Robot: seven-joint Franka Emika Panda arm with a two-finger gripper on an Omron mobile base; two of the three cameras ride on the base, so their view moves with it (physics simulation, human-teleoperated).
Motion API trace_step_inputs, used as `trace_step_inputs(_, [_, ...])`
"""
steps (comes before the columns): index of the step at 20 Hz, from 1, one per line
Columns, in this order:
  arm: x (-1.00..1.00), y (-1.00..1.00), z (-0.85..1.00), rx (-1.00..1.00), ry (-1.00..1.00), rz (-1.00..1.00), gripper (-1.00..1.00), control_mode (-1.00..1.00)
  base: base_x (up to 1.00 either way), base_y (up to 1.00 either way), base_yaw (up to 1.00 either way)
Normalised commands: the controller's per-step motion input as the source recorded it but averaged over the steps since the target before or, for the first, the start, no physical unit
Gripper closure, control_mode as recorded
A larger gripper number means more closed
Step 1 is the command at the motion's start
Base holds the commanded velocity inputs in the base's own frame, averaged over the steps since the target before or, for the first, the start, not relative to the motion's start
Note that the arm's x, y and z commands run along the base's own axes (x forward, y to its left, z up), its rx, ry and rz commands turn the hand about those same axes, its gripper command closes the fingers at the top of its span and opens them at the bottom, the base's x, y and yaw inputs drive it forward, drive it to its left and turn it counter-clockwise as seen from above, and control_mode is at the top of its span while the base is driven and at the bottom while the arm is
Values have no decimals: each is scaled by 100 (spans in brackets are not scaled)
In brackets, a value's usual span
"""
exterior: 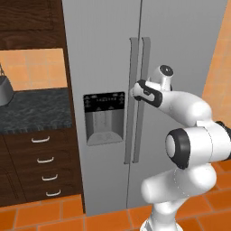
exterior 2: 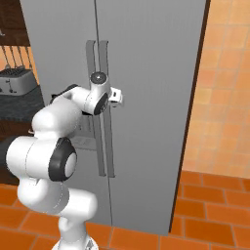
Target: Take the strawberry from the fridge and place it on top of the pancake, located on the dining counter.
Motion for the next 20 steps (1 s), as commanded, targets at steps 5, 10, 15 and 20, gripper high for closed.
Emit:
trace_step_inputs(5, [10,0,-15,0,0,0,-100,-100,0,0,0])
trace_step_inputs(10, [38,0,-29,0,-7,0,-100,-100,0,0,0])
trace_step_inputs(15, [59,0,-35,0,-10,0,-100,-100,0,0,0])
trace_step_inputs(20, [43,0,-56,0,-27,0,-100,-100,0,0,0])
